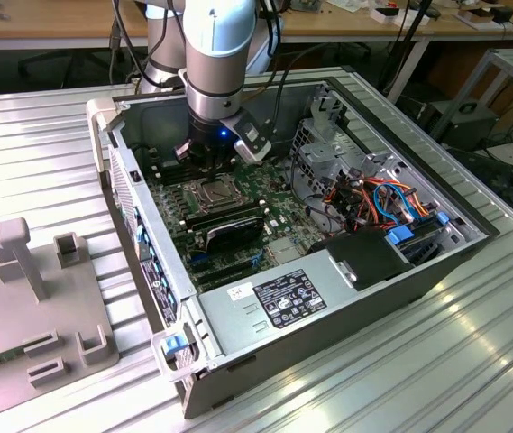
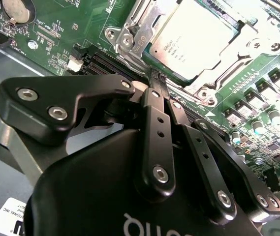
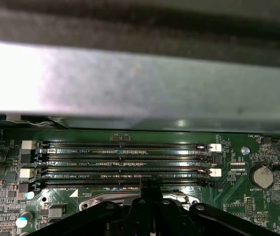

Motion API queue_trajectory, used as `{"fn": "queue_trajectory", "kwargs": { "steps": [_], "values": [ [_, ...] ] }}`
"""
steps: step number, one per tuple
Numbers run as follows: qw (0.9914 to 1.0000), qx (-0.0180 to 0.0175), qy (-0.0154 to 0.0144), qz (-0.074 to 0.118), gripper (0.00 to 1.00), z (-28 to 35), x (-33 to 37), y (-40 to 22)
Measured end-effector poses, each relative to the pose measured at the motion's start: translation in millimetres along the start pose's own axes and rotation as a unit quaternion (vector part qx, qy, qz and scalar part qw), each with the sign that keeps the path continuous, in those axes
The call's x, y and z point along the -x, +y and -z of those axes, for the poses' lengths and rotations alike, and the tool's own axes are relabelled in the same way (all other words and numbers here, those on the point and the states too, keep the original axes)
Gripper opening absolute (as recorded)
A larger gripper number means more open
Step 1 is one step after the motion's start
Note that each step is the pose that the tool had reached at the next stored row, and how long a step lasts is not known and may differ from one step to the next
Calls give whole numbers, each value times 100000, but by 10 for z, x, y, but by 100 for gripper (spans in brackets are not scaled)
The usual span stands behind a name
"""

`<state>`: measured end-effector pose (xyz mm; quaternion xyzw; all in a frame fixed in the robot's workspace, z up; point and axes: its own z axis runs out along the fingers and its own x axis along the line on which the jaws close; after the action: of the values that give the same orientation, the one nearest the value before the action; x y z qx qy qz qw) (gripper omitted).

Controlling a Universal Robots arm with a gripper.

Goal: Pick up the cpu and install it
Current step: 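Install the first cpu locking lever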

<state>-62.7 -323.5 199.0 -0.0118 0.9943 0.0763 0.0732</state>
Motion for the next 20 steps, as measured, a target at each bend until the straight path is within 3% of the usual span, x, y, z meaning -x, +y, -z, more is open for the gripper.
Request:
{"fn": "queue_trajectory", "kwargs": {
  "steps": [20],
  "values": [
    [100000,22,-17,-9,11,6,24,10]
  ]
}}
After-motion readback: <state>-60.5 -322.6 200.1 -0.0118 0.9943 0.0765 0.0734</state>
